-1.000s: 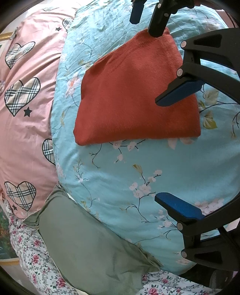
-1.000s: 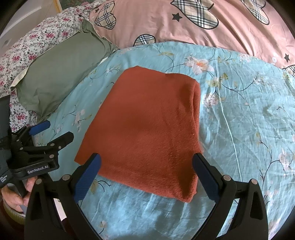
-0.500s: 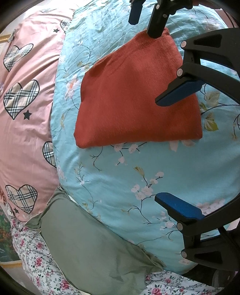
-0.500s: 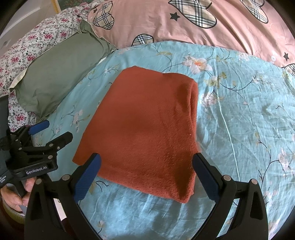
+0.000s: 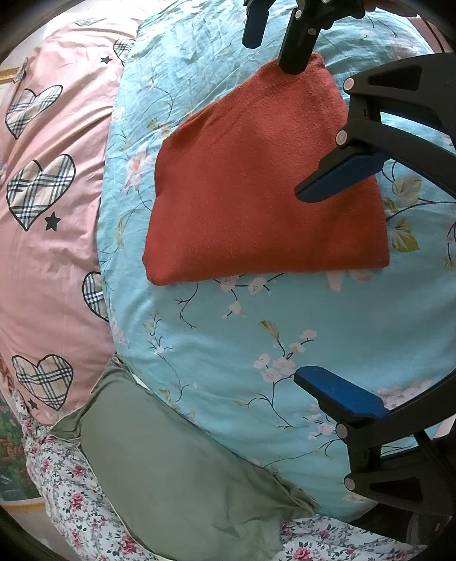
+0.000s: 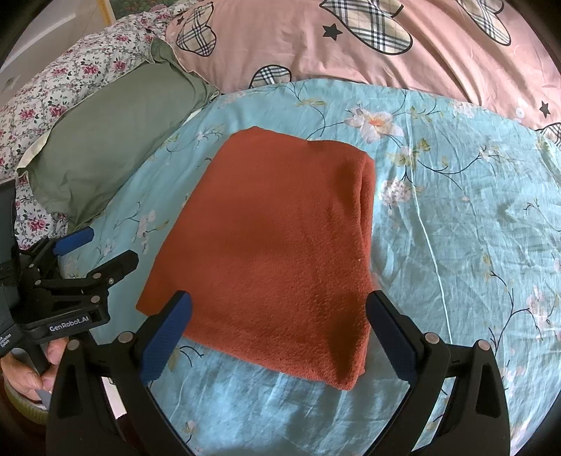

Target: Fold small clothes

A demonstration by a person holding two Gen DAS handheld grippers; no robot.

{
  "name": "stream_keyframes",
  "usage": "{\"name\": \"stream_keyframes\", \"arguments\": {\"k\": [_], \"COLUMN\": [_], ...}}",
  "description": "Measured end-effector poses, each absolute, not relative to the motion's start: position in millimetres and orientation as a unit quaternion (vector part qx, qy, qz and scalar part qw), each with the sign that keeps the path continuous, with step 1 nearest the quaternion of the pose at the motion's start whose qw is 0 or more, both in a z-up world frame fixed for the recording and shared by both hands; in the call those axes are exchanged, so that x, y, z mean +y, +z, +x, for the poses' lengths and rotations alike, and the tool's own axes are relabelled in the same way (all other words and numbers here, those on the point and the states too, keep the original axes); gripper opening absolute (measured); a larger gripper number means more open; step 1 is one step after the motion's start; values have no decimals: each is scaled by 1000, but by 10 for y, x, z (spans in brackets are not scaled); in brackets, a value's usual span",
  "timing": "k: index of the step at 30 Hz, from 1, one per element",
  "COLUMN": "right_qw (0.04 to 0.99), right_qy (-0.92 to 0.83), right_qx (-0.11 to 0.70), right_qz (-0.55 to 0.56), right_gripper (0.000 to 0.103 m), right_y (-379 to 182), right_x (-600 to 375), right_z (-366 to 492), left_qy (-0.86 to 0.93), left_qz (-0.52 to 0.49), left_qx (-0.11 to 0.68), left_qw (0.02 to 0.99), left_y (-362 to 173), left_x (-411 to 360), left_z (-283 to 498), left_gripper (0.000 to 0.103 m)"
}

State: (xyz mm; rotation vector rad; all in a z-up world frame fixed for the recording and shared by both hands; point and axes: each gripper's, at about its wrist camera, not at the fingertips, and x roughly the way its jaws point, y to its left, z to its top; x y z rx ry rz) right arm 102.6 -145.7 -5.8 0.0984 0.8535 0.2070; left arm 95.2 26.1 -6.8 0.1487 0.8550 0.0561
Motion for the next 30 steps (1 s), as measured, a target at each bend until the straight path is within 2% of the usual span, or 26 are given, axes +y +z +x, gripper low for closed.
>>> {"name": "stream_keyframes", "arguments": {"k": [30], "right_qw": [904], "right_qy": [104], "right_qx": [411], "right_qz": [45], "right_gripper": [99], "right_y": [-28], "right_x": [-1460], "right_z": [1078], "left_qy": [30], "left_qz": [77], "left_qx": [407], "left_qw": [910], "left_y": [-24], "left_x": [250], "left_z": [999], "left_gripper": [95]}}
